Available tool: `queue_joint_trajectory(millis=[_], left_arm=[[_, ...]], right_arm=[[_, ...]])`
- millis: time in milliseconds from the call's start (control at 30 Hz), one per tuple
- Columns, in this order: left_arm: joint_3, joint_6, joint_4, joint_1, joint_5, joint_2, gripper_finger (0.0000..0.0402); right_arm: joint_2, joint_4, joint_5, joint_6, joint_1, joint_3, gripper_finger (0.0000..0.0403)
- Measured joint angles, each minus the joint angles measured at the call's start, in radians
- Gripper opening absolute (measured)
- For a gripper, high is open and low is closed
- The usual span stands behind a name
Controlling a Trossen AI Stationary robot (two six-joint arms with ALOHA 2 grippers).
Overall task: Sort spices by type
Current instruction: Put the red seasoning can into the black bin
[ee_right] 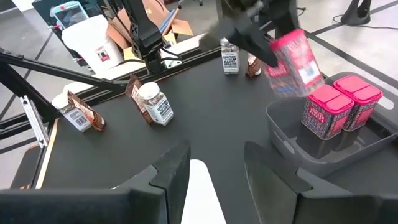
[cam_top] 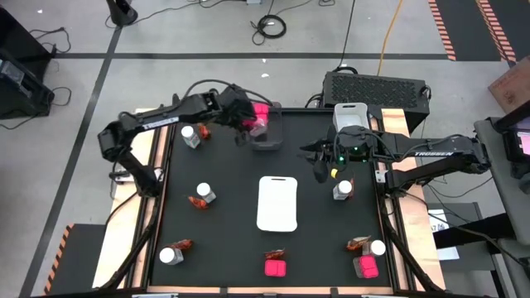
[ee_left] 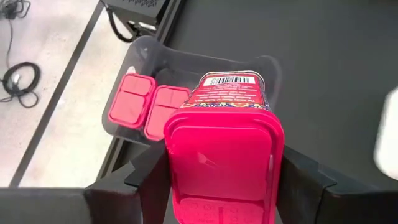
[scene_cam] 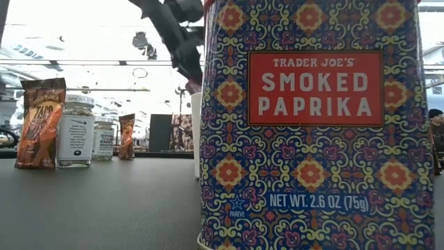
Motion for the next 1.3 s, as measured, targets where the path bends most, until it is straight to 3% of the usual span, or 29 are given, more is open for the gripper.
queue_joint_trajectory(millis=[200, 533, 1033, 1300], left_arm=[[0.0, 0.068, 0.109, -0.003, -0.019, 0.079, 0.0222], [0.0, 0.136, 0.109, 0.005, -0.052, 0.179, 0.0222], [0.0, 0.203, 0.066, 0.004, -0.063, 0.23, 0.0223], [0.0, 0.205, 0.065, 0.005, -0.065, 0.228, 0.025]], right_arm=[[0.0, -0.006, 0.0, 0.023, 0.0, 0.0, 0.0146], [0.0, -0.014, 0.0, 0.047, 0.0, 0.0, 0.0146], [0.0, -0.025, 0.0, 0.05, 0.0, 0.0, 0.0146], [0.0, -0.028, 0.0, 0.05, 0.0, 0.0, 0.0146]])
